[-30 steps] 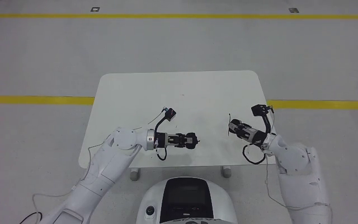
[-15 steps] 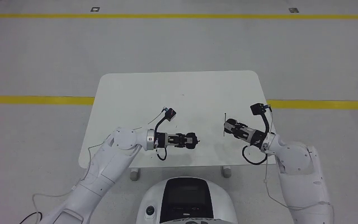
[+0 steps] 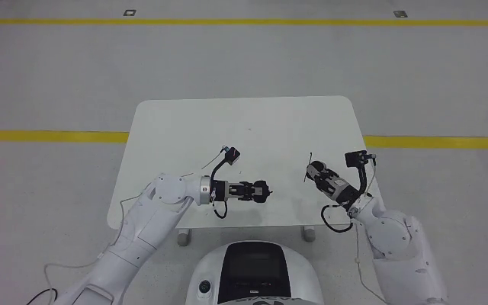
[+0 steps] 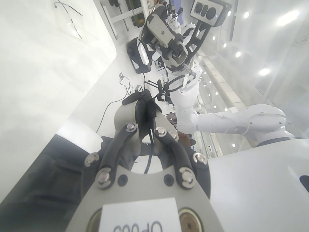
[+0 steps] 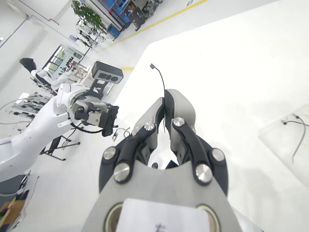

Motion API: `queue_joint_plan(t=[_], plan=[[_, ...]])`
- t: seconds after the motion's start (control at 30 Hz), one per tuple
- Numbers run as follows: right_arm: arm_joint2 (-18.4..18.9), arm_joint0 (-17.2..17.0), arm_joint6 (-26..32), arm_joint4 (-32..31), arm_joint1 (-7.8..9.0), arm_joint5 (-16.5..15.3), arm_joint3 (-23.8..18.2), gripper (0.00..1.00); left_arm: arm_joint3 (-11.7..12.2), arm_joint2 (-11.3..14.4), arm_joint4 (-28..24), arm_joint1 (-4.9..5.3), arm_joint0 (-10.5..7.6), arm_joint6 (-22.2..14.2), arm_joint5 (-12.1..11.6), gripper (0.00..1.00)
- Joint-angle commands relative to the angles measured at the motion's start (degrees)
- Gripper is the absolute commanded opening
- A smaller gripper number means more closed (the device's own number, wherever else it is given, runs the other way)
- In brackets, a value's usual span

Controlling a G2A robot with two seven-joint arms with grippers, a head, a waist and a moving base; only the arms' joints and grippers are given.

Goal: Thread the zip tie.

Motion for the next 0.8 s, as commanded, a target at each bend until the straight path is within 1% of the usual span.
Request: queue_joint_plan(t=[0.0,0.1,0.2,0.3,0.63,0.7,0.77], plan=[[-1.6,-1.0,-5.5,-0.4,0.34,0.0,-0.1,0.0,0.0,0.0,0.0,0.0,0.0,0.0,0.0,0.0],[-4.9,-1.9,-12.0,-2.9,1.22,0.0,-0.1,0.0,0.0,0.0,0.0,0.0,0.0,0.0,0.0,0.0],[-8.5,-2.0,-17.8,-5.6,2.37,0.0,0.4,0.0,0.0,0.0,0.0,0.0,0.0,0.0,0.0,0.0],[-12.0,-1.3,-21.5,-6.8,3.75,0.0,1.5,0.0,0.0,0.0,0.0,0.0,0.0,0.0,0.0,0.0],[-12.0,-1.3,-21.5,-6.8,3.75,0.0,1.5,0.0,0.0,0.0,0.0,0.0,0.0,0.0,0.0,0.0],[-12.5,-1.1,-22.7,-7.8,3.84,0.0,1.4,0.0,0.0,0.0,0.0,0.0,0.0,0.0,0.0,0.0],[-13.8,-1.1,-25.2,-7.1,4.05,0.0,1.1,0.0,0.0,0.0,0.0,0.0,0.0,0.0,0.0,0.0]])
